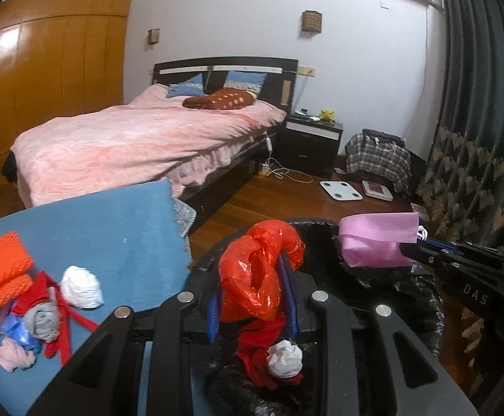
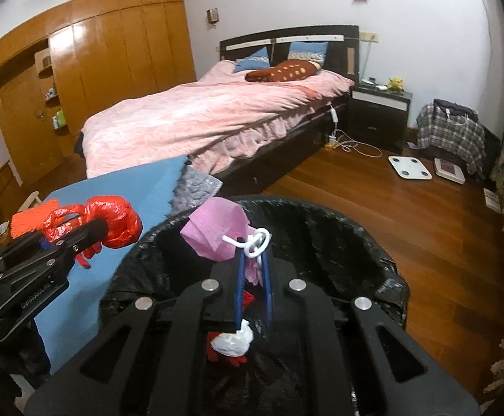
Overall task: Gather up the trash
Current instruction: 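Carry the red bag and pink mask over the bin and release both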
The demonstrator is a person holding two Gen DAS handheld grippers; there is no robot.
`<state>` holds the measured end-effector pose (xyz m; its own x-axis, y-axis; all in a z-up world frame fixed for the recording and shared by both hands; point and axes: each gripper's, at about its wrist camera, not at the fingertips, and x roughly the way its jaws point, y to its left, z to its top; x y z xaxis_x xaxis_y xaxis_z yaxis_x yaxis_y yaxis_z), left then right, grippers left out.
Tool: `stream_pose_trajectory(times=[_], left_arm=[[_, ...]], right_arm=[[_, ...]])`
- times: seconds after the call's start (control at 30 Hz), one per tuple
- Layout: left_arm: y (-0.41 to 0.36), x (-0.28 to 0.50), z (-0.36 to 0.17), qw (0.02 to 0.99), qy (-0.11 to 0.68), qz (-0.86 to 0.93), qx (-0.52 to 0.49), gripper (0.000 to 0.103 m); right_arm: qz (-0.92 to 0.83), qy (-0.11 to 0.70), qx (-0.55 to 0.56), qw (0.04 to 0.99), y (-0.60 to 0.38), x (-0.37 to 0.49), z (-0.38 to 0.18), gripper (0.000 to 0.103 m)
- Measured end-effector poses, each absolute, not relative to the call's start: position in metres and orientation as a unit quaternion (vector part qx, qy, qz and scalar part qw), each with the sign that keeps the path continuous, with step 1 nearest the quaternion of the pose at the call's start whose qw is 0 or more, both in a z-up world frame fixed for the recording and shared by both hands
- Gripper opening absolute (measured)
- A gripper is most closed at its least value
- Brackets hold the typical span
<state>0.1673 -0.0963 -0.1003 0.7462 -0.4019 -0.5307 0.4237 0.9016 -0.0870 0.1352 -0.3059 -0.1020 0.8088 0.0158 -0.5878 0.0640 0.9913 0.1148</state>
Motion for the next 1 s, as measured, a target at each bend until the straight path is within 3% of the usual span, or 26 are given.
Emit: stream_pose_trajectory(times=[0.2,0.27,0.33,0.47,0.53,0.63,0.77,1.0], left_arm=[[-0.109,0.174,-0.106,0.925,0.295,-0.237,0.019,0.040],[-0.108,0.173,-0.108,0.924,0.297,-0.239,0.016,0.054],[-0.106,0.173,-0.109,0.924,0.298,-0.238,0.015,0.058],[-0.102,0.173,-0.108,0.926,0.298,-0.232,0.012,0.068],[-0.097,0.172,-0.106,0.929,0.295,-0.224,0.011,0.072],[-0.087,0.171,-0.101,0.934,0.286,-0.213,0.007,0.080],[-0.065,0.170,-0.093,0.942,0.272,-0.194,0.004,0.090],[-0.016,0.168,-0.088,0.954,0.263,-0.142,0.003,0.093]], right_arm=[[-0.029,0.322,0.070,0.944,-0.318,0.132,-0.112,0.016],[-0.035,0.328,0.072,0.941,-0.321,0.132,-0.116,0.029],[-0.041,0.331,0.072,0.940,-0.324,0.130,-0.119,0.044],[-0.047,0.332,0.070,0.940,-0.325,0.127,-0.121,0.060],[-0.051,0.329,0.071,0.940,-0.324,0.125,-0.121,0.079],[-0.058,0.316,0.069,0.944,-0.323,0.122,-0.116,0.093],[-0.055,0.304,0.084,0.947,-0.319,0.123,-0.109,0.097],[-0.033,0.291,0.086,0.952,-0.290,0.134,-0.099,0.097]])
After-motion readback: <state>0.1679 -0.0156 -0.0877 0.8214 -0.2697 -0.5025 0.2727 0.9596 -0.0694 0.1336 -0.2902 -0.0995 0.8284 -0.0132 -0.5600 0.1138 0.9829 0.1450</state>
